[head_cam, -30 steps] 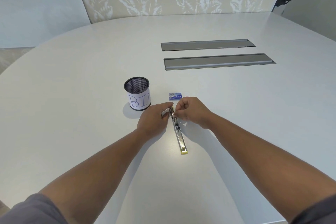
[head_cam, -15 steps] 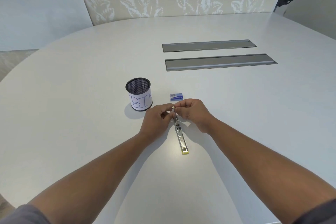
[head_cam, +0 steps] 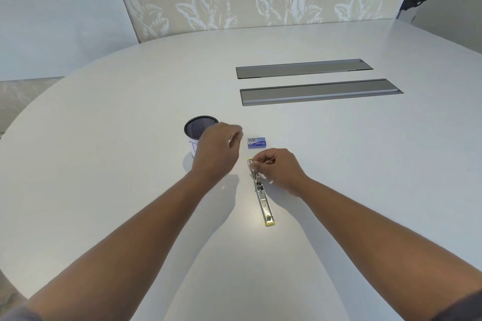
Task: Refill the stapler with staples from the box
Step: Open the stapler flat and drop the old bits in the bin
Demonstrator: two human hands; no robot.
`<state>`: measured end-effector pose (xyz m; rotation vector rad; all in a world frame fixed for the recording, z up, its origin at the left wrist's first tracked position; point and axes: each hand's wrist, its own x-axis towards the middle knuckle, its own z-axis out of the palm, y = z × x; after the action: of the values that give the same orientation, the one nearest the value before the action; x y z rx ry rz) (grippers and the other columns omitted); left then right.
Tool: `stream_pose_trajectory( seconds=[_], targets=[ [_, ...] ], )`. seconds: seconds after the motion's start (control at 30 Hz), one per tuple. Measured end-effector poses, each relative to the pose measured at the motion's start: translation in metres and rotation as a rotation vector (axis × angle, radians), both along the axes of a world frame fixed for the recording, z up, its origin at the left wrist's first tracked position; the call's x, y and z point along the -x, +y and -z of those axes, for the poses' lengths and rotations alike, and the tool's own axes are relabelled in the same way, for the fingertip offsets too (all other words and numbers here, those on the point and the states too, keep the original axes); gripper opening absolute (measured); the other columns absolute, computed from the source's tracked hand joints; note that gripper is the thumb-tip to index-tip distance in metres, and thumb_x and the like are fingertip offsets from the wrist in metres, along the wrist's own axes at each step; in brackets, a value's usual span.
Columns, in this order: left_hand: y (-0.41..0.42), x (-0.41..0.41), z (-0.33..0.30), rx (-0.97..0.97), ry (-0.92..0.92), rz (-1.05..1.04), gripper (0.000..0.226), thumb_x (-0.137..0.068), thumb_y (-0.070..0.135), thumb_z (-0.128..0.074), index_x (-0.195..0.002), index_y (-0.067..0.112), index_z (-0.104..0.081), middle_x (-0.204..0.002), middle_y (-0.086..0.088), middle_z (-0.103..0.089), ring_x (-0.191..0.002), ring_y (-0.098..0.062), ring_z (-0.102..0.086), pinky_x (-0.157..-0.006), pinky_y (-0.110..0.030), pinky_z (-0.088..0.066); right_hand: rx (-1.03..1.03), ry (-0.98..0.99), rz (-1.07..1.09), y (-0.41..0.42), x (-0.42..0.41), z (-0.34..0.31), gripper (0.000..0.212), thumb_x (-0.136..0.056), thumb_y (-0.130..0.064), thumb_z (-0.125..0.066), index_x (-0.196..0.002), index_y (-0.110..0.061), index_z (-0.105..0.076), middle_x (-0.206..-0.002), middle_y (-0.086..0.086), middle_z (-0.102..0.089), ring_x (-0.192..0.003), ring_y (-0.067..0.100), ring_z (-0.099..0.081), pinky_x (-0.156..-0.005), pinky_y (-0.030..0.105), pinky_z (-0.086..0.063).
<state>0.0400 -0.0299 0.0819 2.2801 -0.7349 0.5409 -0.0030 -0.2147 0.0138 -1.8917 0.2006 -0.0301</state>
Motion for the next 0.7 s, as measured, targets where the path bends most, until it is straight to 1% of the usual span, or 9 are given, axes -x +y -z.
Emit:
stream_pose_trajectory(
  seconds=[0.07,0.13,0.2,0.23,0.33,0.4,0.5,0.6,0.7],
  targets=[
    [0.006,-0.011,-0.018,-0.073,-0.028,-0.038,0.023,-0.092,0.009,-0.059,-0.07,0.009,-0.055,-0.059,0.006,-0.045,-0.069,-0.025,-0.046,-0.061,-0.036,-0.035,0.038,-0.012,-0.013,0.001,-0.003,0.0,0.007,-0.079,-0.025,-0.083,-0.082,-0.022,-0.077,-0.072,-0.001,-0.075,-0.063,0.01,-0.07,-0.065,0.026,-0.054],
    [0.014,-0.023,-0.033,-0.176,0.008,-0.111,0.026,-0.089,0.005,-0.056,-0.064,0.009,-0.051,-0.06,-0.001,-0.042,-0.067,-0.03,-0.041,-0.058,-0.036,-0.031,0.051,-0.017,-0.017,0.001,-0.005,0.0,0.008,-0.077,-0.024,-0.084,-0.082,-0.023,-0.078,-0.078,0.003,-0.075,-0.072,0.016,-0.073,-0.076,0.032,-0.056],
    [0.023,-0.033,-0.045,-0.279,0.066,-0.183,0.027,-0.077,-0.001,-0.049,-0.06,0.016,-0.038,-0.061,-0.006,-0.032,-0.065,-0.028,-0.028,-0.056,-0.034,-0.024,0.073,-0.024,-0.018,0.0,-0.006,0.001,0.009,-0.076,-0.024,-0.085,-0.082,-0.025,-0.078,-0.075,-0.002,-0.073,-0.068,0.01,-0.067,-0.075,0.029,-0.054],
    [0.027,-0.039,-0.048,-0.314,0.109,-0.212,0.024,-0.072,-0.003,-0.046,-0.062,0.017,-0.038,-0.064,-0.007,-0.033,-0.067,-0.026,-0.027,-0.058,-0.033,-0.024,0.078,-0.028,-0.017,0.0,-0.006,0.002,0.01,-0.076,-0.024,-0.085,-0.082,-0.025,-0.078,-0.073,-0.006,-0.071,-0.066,0.007,-0.064,-0.073,0.027,-0.053],
    [0.033,-0.052,-0.049,-0.365,0.267,-0.303,0.029,-0.07,-0.007,-0.048,-0.073,0.015,-0.065,-0.075,-0.005,-0.055,-0.07,-0.029,-0.043,-0.063,-0.032,-0.038,0.061,-0.034,-0.006,0.0,-0.006,0.004,0.011,-0.076,-0.024,-0.086,-0.083,-0.025,-0.078,-0.075,-0.004,-0.072,-0.067,0.007,-0.064,-0.074,0.028,-0.054],
    [0.033,-0.057,-0.05,-0.444,0.305,-0.347,0.035,-0.073,-0.004,-0.052,-0.086,0.021,-0.073,-0.084,-0.002,-0.066,-0.077,-0.031,-0.057,-0.066,-0.031,-0.044,0.062,-0.037,-0.006,0.0,-0.006,0.004,0.012,-0.076,-0.024,-0.086,-0.084,-0.025,-0.078,-0.076,-0.005,-0.071,-0.068,0.007,-0.063,-0.075,0.028,-0.054],
    [0.031,-0.061,-0.05,-0.619,0.292,-0.391,0.037,-0.075,0.002,-0.056,-0.093,0.029,-0.073,-0.09,0.001,-0.07,-0.085,-0.029,-0.064,-0.072,-0.032,-0.043,0.071,-0.042,-0.01,0.0,-0.006,0.005,0.012,-0.076,-0.024,-0.086,-0.085,-0.024,-0.078,-0.075,-0.009,-0.07,-0.066,0.005,-0.061,-0.073,0.024,-0.053],
    [0.029,-0.062,-0.05,-0.648,0.305,-0.389,0.035,-0.075,0.002,-0.057,-0.093,0.029,-0.073,-0.089,0.001,-0.07,-0.083,-0.028,-0.065,-0.07,-0.031,-0.042,0.07,-0.044,-0.013,-0.001,-0.006,0.005,0.012,-0.077,-0.024,-0.086,-0.086,-0.024,-0.078,-0.075,-0.009,-0.07,-0.067,0.006,-0.061,-0.073,0.023,-0.053],
    [0.028,-0.06,-0.05,-0.638,0.295,-0.379,0.033,-0.072,0.0,-0.056,-0.086,0.027,-0.071,-0.083,0.002,-0.069,-0.079,-0.028,-0.064,-0.067,-0.03,-0.041,0.072,-0.045,-0.015,0.0,-0.006,0.005,0.013,-0.077,-0.023,-0.086,-0.086,-0.023,-0.078,-0.074,-0.01,-0.068,-0.067,0.007,-0.061,-0.075,0.026,-0.053]
  ],
)
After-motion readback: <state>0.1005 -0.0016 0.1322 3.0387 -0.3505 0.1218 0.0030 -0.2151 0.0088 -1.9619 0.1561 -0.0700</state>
